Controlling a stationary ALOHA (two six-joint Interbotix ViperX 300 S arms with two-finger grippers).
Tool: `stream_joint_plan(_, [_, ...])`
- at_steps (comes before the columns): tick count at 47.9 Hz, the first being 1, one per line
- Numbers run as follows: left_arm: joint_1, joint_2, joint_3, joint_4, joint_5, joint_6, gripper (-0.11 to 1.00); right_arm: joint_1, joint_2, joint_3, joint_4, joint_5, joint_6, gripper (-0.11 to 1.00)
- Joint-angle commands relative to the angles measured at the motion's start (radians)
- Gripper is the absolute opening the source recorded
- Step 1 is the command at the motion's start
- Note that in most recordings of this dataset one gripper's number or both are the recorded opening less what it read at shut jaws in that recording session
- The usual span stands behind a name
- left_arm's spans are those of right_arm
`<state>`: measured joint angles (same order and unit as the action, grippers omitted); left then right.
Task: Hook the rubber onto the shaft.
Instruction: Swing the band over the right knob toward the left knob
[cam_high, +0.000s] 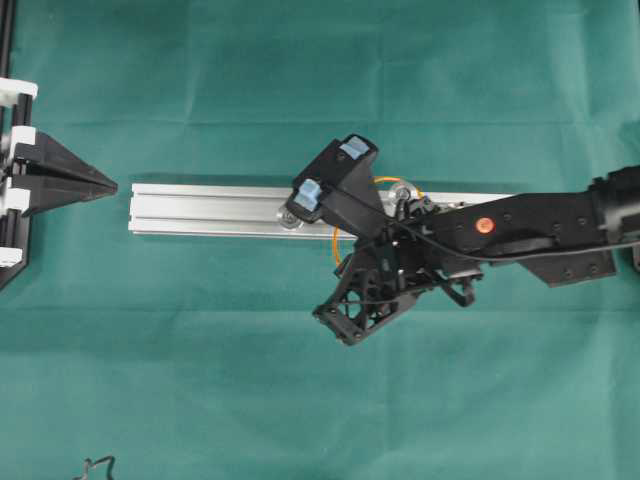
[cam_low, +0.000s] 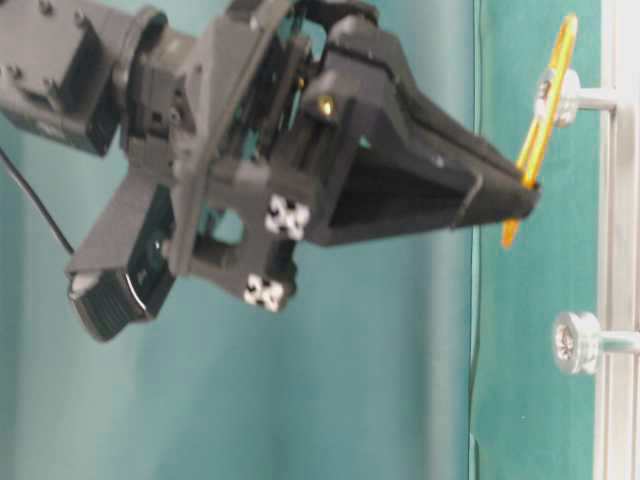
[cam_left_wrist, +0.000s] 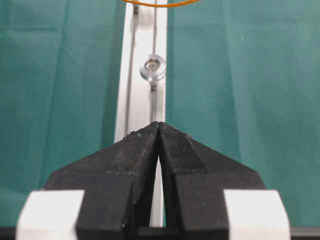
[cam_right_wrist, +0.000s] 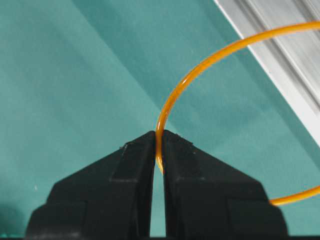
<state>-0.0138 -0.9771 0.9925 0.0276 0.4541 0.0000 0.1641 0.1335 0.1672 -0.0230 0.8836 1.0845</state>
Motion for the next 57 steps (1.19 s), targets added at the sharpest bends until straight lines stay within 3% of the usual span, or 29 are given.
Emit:
stream_joint_plan(1, [-0.002,0.005,-0.031,0.003,-0.005,0.0,0.0,-0.008,-0.003,-0.04,-0.008,-0.005,0.003,0.07])
stream_joint_plan(32, [-0.002,0.003,-0.031,0.003,-0.005,0.0,0.0,-0.051,0.063,-0.124,-0.057,-0.014,0.003,0.07])
stream_joint_plan(57, [-0.002,0.003,-0.031,0.003,-0.005,-0.002,0.0,-0.084,0.103,-0.16,-0.067,-0.061,0.002,0.07])
